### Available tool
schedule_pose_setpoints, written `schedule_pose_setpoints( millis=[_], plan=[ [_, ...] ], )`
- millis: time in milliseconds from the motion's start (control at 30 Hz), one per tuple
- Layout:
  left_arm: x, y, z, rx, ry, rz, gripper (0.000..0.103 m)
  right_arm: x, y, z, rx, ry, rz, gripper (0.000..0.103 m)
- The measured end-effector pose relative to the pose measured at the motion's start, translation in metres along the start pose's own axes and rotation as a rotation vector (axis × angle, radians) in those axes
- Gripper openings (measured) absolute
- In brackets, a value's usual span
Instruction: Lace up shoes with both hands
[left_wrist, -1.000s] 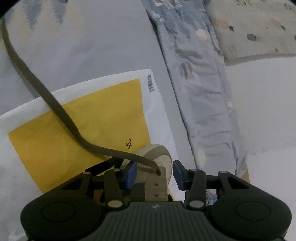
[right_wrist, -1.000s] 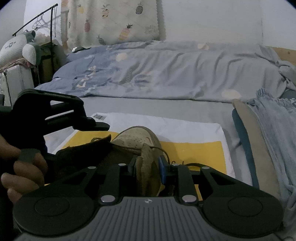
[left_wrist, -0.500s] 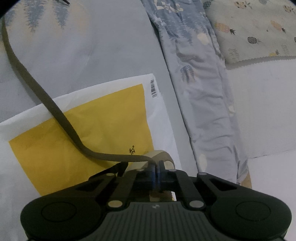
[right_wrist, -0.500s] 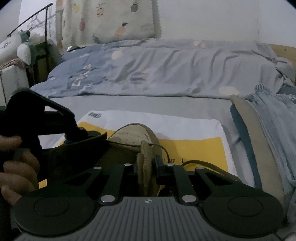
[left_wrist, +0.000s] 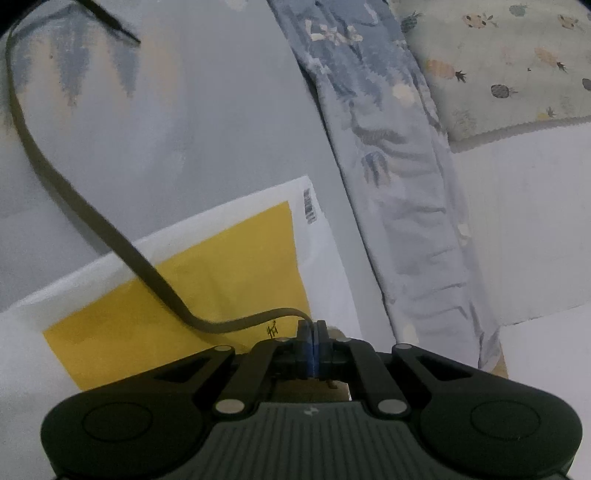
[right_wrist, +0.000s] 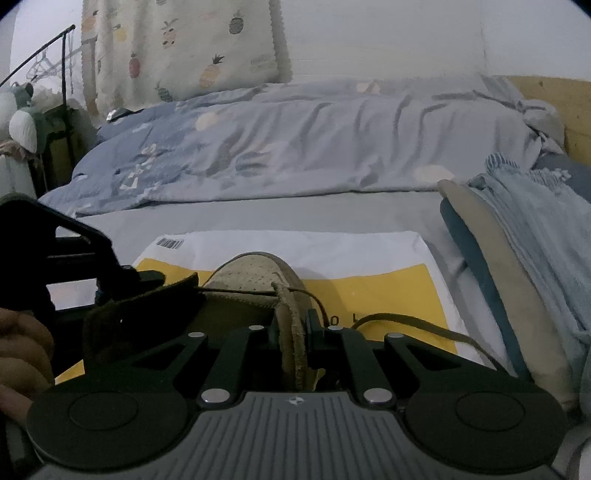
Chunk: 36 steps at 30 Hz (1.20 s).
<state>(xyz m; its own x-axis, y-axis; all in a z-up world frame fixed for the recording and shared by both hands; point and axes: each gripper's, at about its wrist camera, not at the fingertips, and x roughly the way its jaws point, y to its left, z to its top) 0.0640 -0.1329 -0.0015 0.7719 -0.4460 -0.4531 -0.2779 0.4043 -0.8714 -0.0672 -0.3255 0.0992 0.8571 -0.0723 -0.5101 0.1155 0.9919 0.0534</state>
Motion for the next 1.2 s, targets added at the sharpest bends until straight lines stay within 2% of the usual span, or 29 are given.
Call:
schedule_pose_setpoints(
  millis=[567, 1033, 1133, 1200],
  plan=[
    [-0.018, 0.015, 0.035, -0.012, -0.107, 0.060, 0.000, 0.002, -0.002, 0.001, 0.032, -0.001, -0.014, 0.007],
    [-0.021, 0.018, 0.042, 0.003, -0.087, 0.057, 0.000, -0.001, 0.004, 0.001, 0.049, 0.005, -0.018, 0.007],
    [-0.019, 0.016, 0.042, 0.040, -0.065, 0.060, 0.000, -0.002, 0.007, 0.000, 0.043, 0.005, -0.016, 0.007],
    [-0.022, 0.010, 0.042, 0.078, -0.085, 0.059, 0.000, -0.002, 0.008, 0.000, 0.040, 0.006, -0.012, 0.008]
  ],
)
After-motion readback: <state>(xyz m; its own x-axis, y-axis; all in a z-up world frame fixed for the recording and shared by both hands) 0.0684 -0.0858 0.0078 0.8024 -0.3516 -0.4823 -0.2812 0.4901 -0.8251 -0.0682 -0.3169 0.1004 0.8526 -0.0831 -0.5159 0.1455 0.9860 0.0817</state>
